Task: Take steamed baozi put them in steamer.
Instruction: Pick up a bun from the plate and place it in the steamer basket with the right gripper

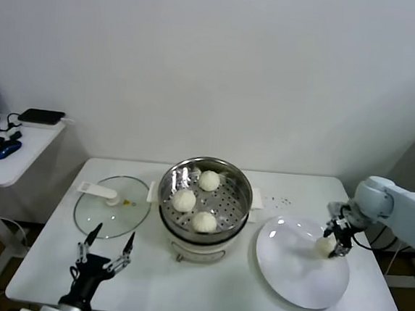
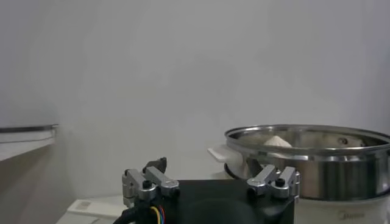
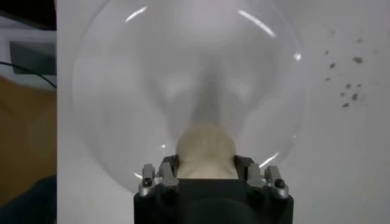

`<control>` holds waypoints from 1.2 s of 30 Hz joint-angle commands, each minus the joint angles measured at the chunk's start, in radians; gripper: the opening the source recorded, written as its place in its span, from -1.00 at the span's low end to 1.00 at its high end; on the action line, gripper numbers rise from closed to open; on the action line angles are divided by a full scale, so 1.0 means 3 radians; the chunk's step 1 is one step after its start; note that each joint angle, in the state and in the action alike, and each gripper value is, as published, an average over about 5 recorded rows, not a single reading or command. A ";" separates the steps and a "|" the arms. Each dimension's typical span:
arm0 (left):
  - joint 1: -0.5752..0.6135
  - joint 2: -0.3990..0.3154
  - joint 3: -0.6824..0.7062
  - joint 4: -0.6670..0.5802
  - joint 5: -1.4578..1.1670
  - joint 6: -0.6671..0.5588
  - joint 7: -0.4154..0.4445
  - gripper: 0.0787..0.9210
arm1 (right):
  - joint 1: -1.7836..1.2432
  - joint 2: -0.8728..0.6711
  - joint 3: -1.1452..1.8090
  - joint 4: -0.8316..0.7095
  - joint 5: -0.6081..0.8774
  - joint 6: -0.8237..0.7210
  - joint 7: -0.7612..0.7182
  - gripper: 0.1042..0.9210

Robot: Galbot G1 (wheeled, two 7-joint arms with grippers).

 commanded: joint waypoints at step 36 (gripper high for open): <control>-0.0132 -0.0031 0.0044 -0.0036 0.0051 0.0057 -0.0005 0.77 | 0.1261 0.2172 -0.0788 -0.0503 0.1685 -0.0202 0.0098 0.26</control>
